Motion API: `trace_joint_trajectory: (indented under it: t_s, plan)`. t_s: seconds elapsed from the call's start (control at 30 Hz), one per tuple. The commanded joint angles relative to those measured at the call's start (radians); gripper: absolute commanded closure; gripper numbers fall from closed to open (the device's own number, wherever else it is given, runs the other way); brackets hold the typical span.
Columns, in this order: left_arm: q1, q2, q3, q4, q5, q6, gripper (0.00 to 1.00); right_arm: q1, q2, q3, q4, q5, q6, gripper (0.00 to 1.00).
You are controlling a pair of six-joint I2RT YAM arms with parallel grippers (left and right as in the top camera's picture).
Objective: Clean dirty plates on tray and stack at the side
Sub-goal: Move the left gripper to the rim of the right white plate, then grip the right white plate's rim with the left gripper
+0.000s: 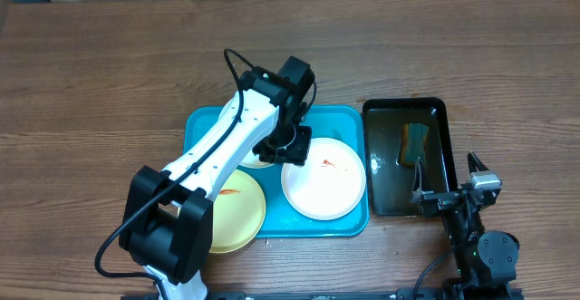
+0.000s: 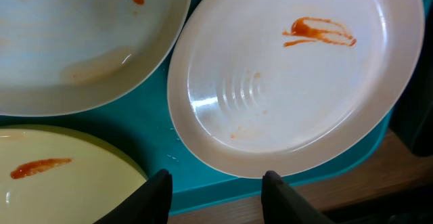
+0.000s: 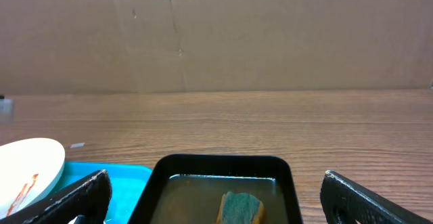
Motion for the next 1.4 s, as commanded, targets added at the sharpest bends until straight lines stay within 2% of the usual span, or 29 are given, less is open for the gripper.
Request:
trace_joint_trajectory:
  t_s: [0.0, 0.17, 0.4, 0.6, 0.83, 1.2, 1.37]
  plan:
    - [-0.002, 0.010, -0.077, 0.017, -0.017, -0.048, 0.59, 0.003, -0.011, -0.011, 0.006, 0.009, -0.006, 0.00]
    - [-0.011, 0.010, -0.165, 0.079, -0.017, -0.138, 0.62, 0.003, -0.011, -0.011, 0.006, 0.009, -0.006, 0.00]
    - [-0.014, 0.010, -0.259, 0.177, -0.017, -0.204, 0.64, 0.003, -0.011, -0.011, 0.006, 0.009, -0.006, 0.00]
    - [-0.014, 0.010, -0.282, 0.222, -0.018, -0.208, 0.71, 0.003, -0.011, -0.011, 0.006, 0.009, -0.006, 0.00]
    - [-0.014, 0.010, -0.318, 0.268, -0.017, -0.230, 0.71, 0.003, -0.011, -0.011, 0.006, 0.009, -0.006, 0.00]
    - [-0.014, 0.010, -0.322, 0.271, -0.018, -0.230, 0.82, 0.003, -0.011, -0.011, 0.006, 0.009, -0.006, 0.00]
    - [-0.014, 0.010, -0.322, 0.270, -0.026, -0.230, 0.82, 0.003, -0.011, -0.011, 0.006, 0.009, -0.006, 0.00]
